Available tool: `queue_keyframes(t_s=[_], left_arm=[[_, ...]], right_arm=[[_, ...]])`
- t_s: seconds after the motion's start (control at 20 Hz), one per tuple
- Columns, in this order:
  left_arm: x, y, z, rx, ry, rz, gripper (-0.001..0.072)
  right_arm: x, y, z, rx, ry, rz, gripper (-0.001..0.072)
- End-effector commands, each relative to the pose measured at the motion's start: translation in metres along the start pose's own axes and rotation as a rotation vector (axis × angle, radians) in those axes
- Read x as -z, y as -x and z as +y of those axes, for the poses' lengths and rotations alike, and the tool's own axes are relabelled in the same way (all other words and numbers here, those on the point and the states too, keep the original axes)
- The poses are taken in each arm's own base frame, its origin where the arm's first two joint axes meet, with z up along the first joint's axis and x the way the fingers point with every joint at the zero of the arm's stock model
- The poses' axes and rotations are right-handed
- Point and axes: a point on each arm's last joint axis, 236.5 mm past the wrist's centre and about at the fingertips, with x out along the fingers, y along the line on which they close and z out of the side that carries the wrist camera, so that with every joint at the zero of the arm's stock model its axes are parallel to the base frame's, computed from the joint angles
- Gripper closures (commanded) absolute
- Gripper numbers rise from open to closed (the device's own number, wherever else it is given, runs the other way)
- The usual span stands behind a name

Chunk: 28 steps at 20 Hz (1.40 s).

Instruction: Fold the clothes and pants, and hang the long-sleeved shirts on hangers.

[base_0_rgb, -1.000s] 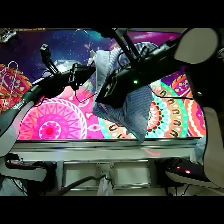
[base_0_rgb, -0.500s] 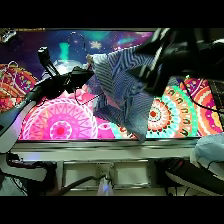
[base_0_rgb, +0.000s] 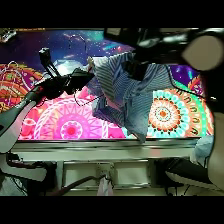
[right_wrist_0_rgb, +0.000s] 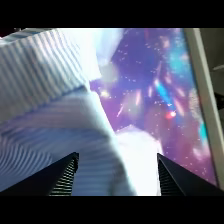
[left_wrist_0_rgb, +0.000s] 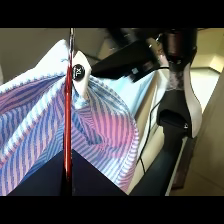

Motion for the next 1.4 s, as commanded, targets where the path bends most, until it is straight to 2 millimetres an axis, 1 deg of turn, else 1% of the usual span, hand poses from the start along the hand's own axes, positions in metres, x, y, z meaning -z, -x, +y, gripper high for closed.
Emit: queue_keyframes(t_s=[0.0,0.05,0.1,0.15,0.2,0.3,0.35,0.4,0.45,0.55,0.6,0.65,0.7,0.8,0.9,0.95,1.05,1.15,1.25,1.35], left_arm=[[0.000,0.002,0.001,-0.002,0.000,0.004,0.0698],[0.000,0.002,0.001,-0.004,-0.001,0.003,0.0697],[-0.001,0.003,0.001,-0.005,-0.002,0.003,0.0698],[-0.001,0.004,0.002,-0.008,-0.003,0.001,0.0697],[-0.002,0.004,0.001,-0.006,-0.004,0.001,0.0695],[-0.002,0.004,-0.002,0.006,-0.004,-0.001,0.0682],[-0.002,0.004,-0.003,0.013,-0.005,-0.003,0.0534],[-0.004,0.004,-0.003,0.013,0.001,-0.007,0.0356],[-0.006,0.004,-0.003,0.011,0.020,-0.016,0.0301],[-0.011,0.006,-0.002,0.006,0.017,-0.035,0.0273],[-0.015,0.007,0.000,0.000,0.013,-0.050,0.0203],[-0.021,0.010,0.001,-0.008,0.011,-0.070,0.0185],[-0.028,0.014,0.005,-0.026,0.015,-0.092,0.0186],[-0.037,0.022,0.023,-0.116,0.045,-0.099,0.0186],[-0.051,0.030,0.044,-0.252,0.000,-0.098,0.0186],[-0.062,0.036,0.056,-0.334,-0.034,-0.097,0.0185],[-0.091,0.046,0.077,-0.502,-0.115,-0.091,0.0189],[-0.122,0.059,0.098,-0.703,-0.199,-0.055,0.0235],[-0.149,0.073,0.108,-0.891,-0.339,0.033,0.0236],[-0.172,0.087,0.105,-1.038,-0.409,0.090,0.0240]], right_arm=[[0.008,-0.045,0.006,-0.064,-0.014,0.032,0.0133],[0.014,-0.051,0.004,-0.072,-0.031,0.038,0.0190],[0.019,-0.055,0.001,-0.076,-0.047,0.043,0.0361],[0.024,-0.055,-0.003,-0.074,-0.062,0.045,0.0642],[0.027,-0.054,-0.006,-0.068,-0.069,0.048,0.0687],[0.026,-0.051,-0.009,-0.060,-0.077,0.037,0.0689],[0.023,-0.050,-0.010,-0.057,-0.079,0.024,0.0690],[0.021,-0.049,-0.010,-0.055,-0.080,0.014,0.0691],[0.019,-0.049,-0.009,-0.058,-0.082,0.008,0.0692],[0.017,-0.049,-0.007,-0.067,-0.085,0.000,0.0693],[0.017,-0.049,-0.005,-0.076,-0.086,0.001,0.0693],[0.018,-0.048,-0.002,-0.087,-0.087,0.003,0.0693],[0.018,-0.048,0.000,-0.099,-0.088,0.006,0.0693],[0.019,-0.045,0.005,-0.116,-0.088,0.012,0.0693],[0.020,-0.041,0.007,-0.125,-0.088,0.015,0.0693],[0.020,-0.038,0.007,-0.122,-0.088,0.013,0.0693],[0.018,-0.036,0.008,-0.126,-0.089,0.008,0.0693],[0.014,-0.034,0.010,-0.135,-0.093,-0.008,0.0693],[0.011,-0.032,0.012,-0.140,-0.096,-0.020,0.0693],[0.010,-0.029,0.011,-0.138,-0.097,-0.026,0.0693]])
